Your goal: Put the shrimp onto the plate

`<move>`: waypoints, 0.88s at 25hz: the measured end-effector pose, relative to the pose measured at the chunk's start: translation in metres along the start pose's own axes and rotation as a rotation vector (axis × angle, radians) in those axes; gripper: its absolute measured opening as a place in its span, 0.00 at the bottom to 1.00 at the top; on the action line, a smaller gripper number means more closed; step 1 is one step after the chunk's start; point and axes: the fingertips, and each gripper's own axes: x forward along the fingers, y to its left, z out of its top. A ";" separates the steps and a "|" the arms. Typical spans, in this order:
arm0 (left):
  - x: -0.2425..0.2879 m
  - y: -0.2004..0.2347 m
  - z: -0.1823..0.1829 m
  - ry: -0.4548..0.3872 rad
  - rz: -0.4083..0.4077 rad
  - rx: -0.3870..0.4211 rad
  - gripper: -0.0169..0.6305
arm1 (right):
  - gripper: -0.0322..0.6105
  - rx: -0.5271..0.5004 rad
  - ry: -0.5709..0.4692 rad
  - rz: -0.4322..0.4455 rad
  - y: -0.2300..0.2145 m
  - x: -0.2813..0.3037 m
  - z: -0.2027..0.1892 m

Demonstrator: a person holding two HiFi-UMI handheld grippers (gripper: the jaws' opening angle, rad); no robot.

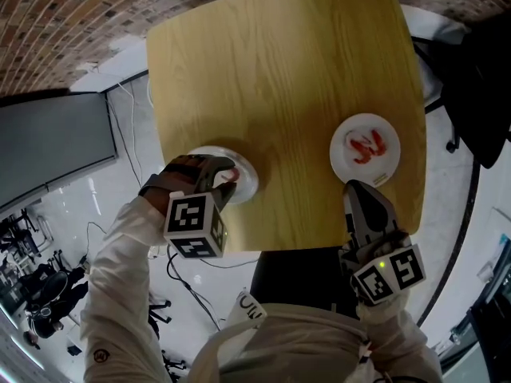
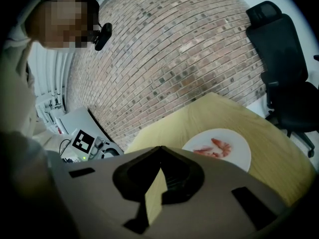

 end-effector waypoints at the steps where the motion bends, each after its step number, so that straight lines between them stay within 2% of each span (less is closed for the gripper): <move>1: -0.002 0.001 0.005 -0.002 0.001 0.006 0.28 | 0.09 0.003 -0.006 -0.007 -0.003 -0.004 0.003; 12: -0.005 0.019 0.070 -0.005 0.023 0.092 0.28 | 0.09 0.038 -0.082 -0.069 -0.046 -0.053 0.025; 22: 0.008 0.031 0.163 -0.020 -0.001 0.212 0.27 | 0.09 0.100 -0.160 -0.162 -0.108 -0.118 0.038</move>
